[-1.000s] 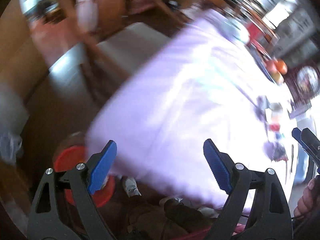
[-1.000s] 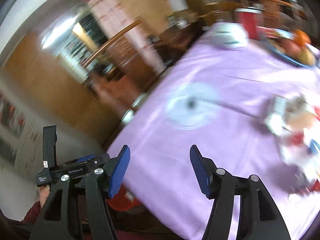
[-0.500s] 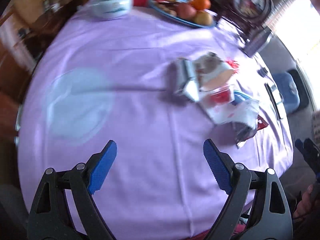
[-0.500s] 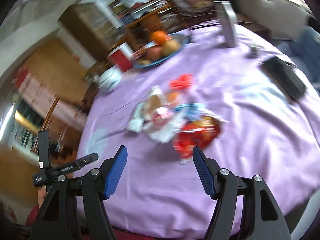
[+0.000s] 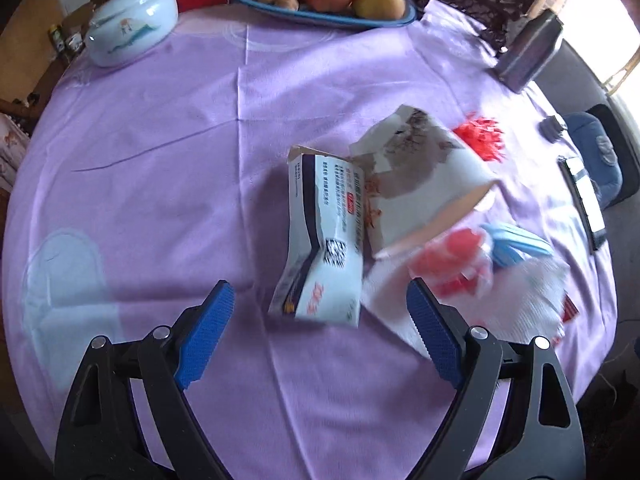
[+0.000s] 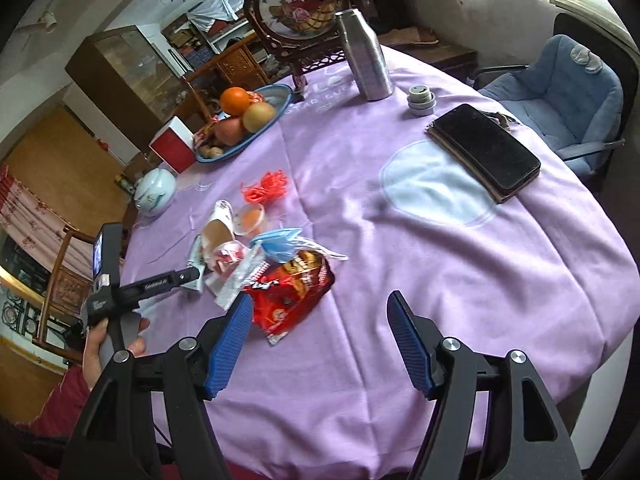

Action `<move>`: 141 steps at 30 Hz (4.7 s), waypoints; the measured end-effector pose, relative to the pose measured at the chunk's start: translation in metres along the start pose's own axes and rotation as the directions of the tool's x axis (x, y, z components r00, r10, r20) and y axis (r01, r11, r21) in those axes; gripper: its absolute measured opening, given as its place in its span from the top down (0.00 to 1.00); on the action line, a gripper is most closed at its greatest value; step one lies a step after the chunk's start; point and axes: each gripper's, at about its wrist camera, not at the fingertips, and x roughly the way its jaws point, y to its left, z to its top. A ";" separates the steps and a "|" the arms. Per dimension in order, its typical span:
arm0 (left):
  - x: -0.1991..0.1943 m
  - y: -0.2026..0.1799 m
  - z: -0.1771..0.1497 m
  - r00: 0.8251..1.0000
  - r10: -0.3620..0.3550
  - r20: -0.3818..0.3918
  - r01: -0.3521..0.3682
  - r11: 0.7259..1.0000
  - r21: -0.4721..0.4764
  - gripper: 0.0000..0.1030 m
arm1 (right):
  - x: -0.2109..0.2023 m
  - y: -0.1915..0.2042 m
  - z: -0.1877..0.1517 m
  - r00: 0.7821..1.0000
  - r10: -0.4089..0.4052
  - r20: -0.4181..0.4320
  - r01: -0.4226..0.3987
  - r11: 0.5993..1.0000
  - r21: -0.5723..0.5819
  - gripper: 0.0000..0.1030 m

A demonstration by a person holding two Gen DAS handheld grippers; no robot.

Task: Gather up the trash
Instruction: 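Move left gripper to the table and grasp the white medicine box, then grasp the white paper cup with right gripper while left gripper holds the box, then carry box and cup to the basket and open left gripper to drop the box, then open the right gripper over the basket to drop the paper cup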

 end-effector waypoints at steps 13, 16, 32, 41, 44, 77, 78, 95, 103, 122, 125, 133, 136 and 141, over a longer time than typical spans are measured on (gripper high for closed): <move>0.011 0.017 0.012 0.998 -0.001 0.057 0.004 0.999 -0.050 0.62 | 0.016 0.007 0.013 0.999 -0.006 -0.049 0.003 0.998 -0.059 0.33; -0.006 0.030 0.004 0.996 0.013 0.093 -0.005 0.996 -0.084 0.62 | 0.024 0.017 0.018 0.998 0.016 -0.065 -0.021 0.996 -0.085 0.33; -0.116 0.119 -0.103 0.985 0.118 0.127 -0.067 0.934 -0.351 0.62 | 0.121 0.141 0.068 0.963 0.206 -0.173 -0.248 0.930 -0.271 0.33; -0.146 0.135 -0.151 0.974 0.205 0.098 -0.134 0.866 -0.481 0.62 | 0.191 0.177 0.079 0.962 0.132 -0.241 -0.215 0.907 -0.361 0.33; -0.151 0.135 -0.162 0.970 0.224 0.094 -0.145 0.843 -0.517 0.62 | 0.212 0.189 0.077 0.959 0.092 -0.269 -0.202 0.887 -0.416 0.33; -0.180 0.144 -0.198 0.954 0.276 0.118 -0.161 0.801 -0.577 0.62 | 0.176 0.234 0.057 0.939 0.248 -0.239 -0.336 0.807 -0.485 0.19; -0.181 0.143 -0.196 0.954 0.273 0.126 -0.155 0.805 -0.573 0.62 | 0.167 0.236 0.055 0.936 0.262 -0.235 -0.347 0.801 -0.488 0.19; -0.191 0.153 -0.198 0.946 0.242 0.218 -0.082 0.826 -0.558 0.62 | 0.064 0.240 -0.006 0.913 0.331 -0.239 -0.408 0.715 -0.568 0.19; -0.202 0.184 -0.243 0.937 0.286 0.202 -0.087 0.750 -0.656 0.62 | 0.067 0.248 -0.029 0.910 0.288 -0.298 -0.413 0.704 -0.578 0.19; -0.231 0.258 -0.467 0.923 0.384 -0.013 -0.147 0.324 -0.935 0.62 | 0.059 0.383 -0.132 0.811 0.292 -0.507 -0.585 0.420 -0.694 0.19; -0.233 0.261 -0.484 0.927 0.374 -0.020 -0.140 0.299 -0.944 0.62 | 0.054 0.397 -0.149 0.801 0.286 -0.527 -0.599 0.386 -0.701 0.19; -0.227 0.273 -0.497 0.944 0.328 -0.032 -0.125 0.268 -0.955 0.24 | 0.042 0.411 -0.171 0.793 0.269 -0.547 -0.610 0.344 -0.714 0.19; -0.228 0.276 -0.500 0.948 0.318 -0.027 -0.113 0.254 -0.961 0.18 | 0.041 0.416 -0.180 0.788 0.259 -0.558 -0.616 0.340 -0.711 0.19; -0.236 0.280 -0.514 0.943 0.328 -0.048 -0.123 0.209 -0.970 0.17 | 0.039 0.431 -0.199 0.767 0.247 -0.592 -0.641 0.301 -0.706 0.19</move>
